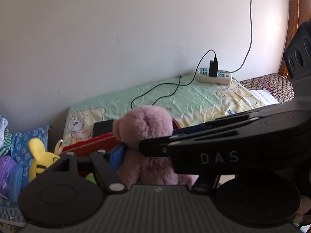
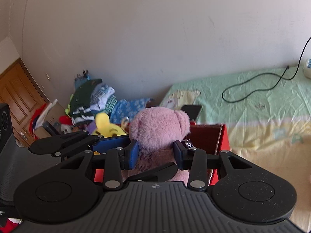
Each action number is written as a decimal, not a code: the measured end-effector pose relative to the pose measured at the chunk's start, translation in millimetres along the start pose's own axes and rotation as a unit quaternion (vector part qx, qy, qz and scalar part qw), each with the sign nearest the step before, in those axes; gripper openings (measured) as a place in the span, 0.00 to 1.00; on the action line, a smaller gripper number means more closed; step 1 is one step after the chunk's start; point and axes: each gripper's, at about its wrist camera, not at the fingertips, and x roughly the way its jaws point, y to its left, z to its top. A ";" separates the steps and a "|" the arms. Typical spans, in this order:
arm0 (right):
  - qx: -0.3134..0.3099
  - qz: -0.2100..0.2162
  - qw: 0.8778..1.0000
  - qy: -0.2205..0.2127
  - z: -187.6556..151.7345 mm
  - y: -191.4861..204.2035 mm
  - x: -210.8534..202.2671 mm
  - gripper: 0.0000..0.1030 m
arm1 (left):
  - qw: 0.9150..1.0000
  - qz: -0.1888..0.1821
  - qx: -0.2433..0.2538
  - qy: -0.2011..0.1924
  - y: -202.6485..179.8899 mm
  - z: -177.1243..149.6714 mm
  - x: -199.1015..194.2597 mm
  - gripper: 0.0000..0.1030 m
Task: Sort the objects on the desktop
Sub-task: 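Lower the pink teddy bear into the red box beside the green plush, then open the right gripper and release the pink teddy bear in the box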
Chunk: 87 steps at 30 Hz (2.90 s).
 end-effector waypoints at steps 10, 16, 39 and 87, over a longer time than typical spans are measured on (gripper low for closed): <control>-0.005 -0.032 0.996 0.081 -10.1 11.8 47.5 0.39 | 0.999 0.008 0.009 0.050 22.9 -26.0 25.6 0.64; 0.012 -0.034 0.993 0.110 -12.6 10.0 68.0 0.39 | 0.998 0.025 0.018 0.060 30.7 -34.1 28.5 0.64; -0.052 -0.072 0.987 0.136 -2.4 17.2 55.4 0.14 | 0.990 0.076 0.089 0.077 6.5 -53.9 36.8 0.72; 0.006 -0.055 0.996 0.076 -13.5 17.2 27.2 0.21 | 0.990 0.087 -0.039 0.100 30.7 -57.0 20.0 0.76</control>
